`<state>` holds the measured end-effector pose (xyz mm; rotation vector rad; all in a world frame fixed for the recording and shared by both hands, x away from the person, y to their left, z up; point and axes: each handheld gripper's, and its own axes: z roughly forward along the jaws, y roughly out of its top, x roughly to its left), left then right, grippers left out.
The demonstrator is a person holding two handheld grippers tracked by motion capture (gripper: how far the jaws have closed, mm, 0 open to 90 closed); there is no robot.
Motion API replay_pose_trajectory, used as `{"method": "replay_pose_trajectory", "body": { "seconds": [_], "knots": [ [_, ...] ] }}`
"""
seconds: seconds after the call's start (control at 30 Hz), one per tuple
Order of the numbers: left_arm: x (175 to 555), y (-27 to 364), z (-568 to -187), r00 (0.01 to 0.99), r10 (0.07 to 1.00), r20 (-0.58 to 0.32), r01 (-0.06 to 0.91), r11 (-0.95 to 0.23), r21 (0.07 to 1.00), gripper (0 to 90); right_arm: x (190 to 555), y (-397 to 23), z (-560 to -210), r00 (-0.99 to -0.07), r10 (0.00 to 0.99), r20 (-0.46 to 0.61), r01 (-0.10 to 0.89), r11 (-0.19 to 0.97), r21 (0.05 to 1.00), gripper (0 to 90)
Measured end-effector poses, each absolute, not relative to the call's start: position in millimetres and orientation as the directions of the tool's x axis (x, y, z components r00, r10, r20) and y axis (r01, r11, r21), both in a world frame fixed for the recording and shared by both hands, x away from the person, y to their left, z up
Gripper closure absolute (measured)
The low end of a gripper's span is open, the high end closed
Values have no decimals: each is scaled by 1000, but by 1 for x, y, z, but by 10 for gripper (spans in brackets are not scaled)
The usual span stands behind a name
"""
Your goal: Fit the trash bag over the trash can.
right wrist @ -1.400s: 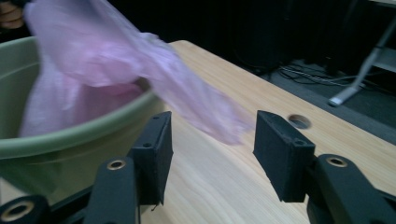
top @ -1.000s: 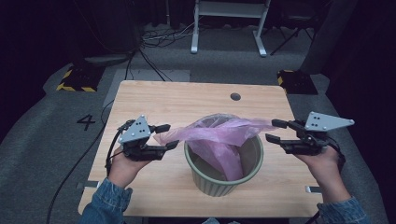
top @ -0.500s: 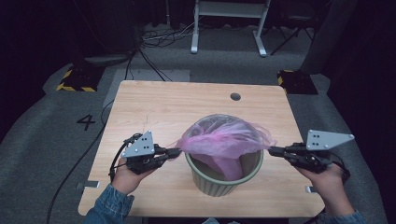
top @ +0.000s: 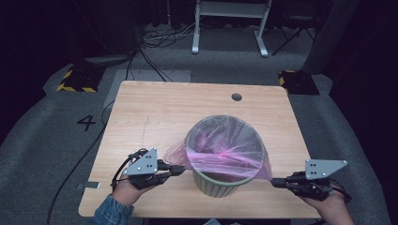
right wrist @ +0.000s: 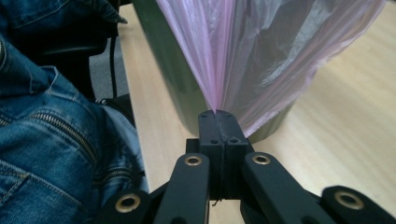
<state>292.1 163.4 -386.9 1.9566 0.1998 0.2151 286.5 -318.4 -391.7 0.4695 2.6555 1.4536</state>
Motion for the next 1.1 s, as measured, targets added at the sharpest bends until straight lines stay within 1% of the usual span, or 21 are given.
{"method": "replay_pose_trajectory", "body": {
  "seconds": [0.13,0.23,0.3,0.4,0.47,0.6,0.7,0.83,0.87,0.97,1.03,1.1],
  "knots": [
    [291,164,-391,973,223,54,37,-384,923,897,284,-313,-398,-954,286,84,228,518,824,900],
    [291,163,-396,979,199,38,44,-392,919,898,281,-307,-402,-963,247,105,226,540,810,900],
    [290,160,-400,983,182,38,43,-421,906,899,280,-303,-405,-969,224,106,218,568,794,900],
    [292,154,-409,983,176,47,46,-490,871,899,282,-300,-411,-964,252,88,230,618,752,900],
    [296,152,-416,982,186,22,75,-498,864,899,285,-301,-417,-958,271,94,249,626,739,900],
    [304,151,-427,976,220,1,116,-520,846,899,288,-304,-426,-943,324,77,278,639,717,900],
    [310,152,-435,966,257,-12,154,-540,828,898,291,-308,-434,-928,361,94,316,628,711,899],
    [317,154,-438,949,316,-19,196,-540,818,897,290,-311,-435,-920,375,115,340,616,711,896],
    [318,155,-437,943,333,-22,207,-532,821,897,288,-311,-434,-920,377,113,337,609,717,871],
    [320,159,-434,933,360,-22,212,-497,841,897,282,-309,-425,-915,394,92,314,550,774,617],
    [319,164,-431,931,365,-28,208,-465,860,894,276,-309,-416,-912,406,65,277,490,826,490],
    [317,168,-427,931,362,-36,205,-440,874,863,270,-310,-406,-892,453,14,234,435,869,353]
  ]
}}
